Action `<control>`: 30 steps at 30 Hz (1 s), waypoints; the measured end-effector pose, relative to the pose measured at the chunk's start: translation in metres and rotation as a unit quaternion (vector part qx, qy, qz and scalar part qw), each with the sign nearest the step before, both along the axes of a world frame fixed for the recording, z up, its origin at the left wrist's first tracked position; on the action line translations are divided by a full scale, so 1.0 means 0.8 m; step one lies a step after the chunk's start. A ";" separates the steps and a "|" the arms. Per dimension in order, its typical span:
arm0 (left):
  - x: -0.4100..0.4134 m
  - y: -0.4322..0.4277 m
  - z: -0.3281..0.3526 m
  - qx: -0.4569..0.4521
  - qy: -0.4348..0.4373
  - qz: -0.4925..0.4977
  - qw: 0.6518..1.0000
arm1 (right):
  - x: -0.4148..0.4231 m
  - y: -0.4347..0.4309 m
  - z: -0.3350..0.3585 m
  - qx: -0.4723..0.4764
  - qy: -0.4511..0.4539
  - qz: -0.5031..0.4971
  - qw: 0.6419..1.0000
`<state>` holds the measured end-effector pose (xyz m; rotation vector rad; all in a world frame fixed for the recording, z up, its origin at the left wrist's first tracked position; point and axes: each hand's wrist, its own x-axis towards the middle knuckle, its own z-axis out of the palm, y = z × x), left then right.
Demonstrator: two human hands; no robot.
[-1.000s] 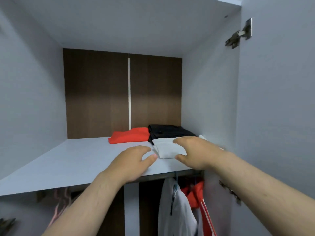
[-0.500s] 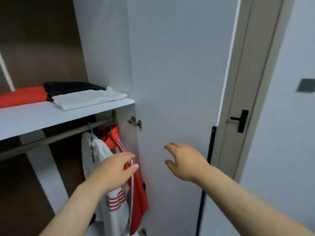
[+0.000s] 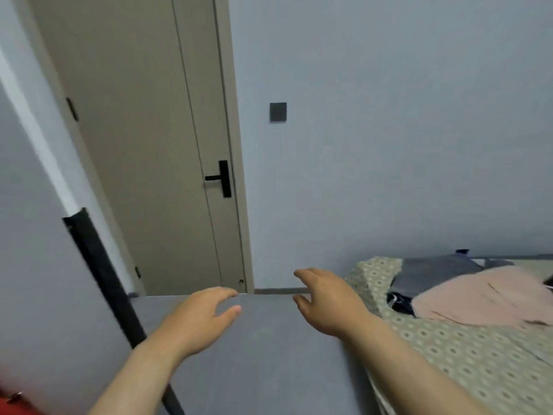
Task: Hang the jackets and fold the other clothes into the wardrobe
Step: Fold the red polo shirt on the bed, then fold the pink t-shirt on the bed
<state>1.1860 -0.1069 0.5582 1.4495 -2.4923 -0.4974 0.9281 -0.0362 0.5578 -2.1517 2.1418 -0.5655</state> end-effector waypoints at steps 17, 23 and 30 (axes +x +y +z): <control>-0.519 -0.004 -0.069 0.076 -0.018 -0.274 0.959 | -0.441 0.180 -0.082 0.081 -0.072 -0.312 0.944; -0.631 -0.089 -0.125 0.108 -0.031 -0.306 0.945 | -0.532 0.128 -0.148 0.094 -0.113 -0.361 0.921; -0.795 -0.244 -0.244 0.177 -0.049 -0.345 0.921 | -0.650 -0.018 -0.269 0.167 -0.165 -0.399 0.886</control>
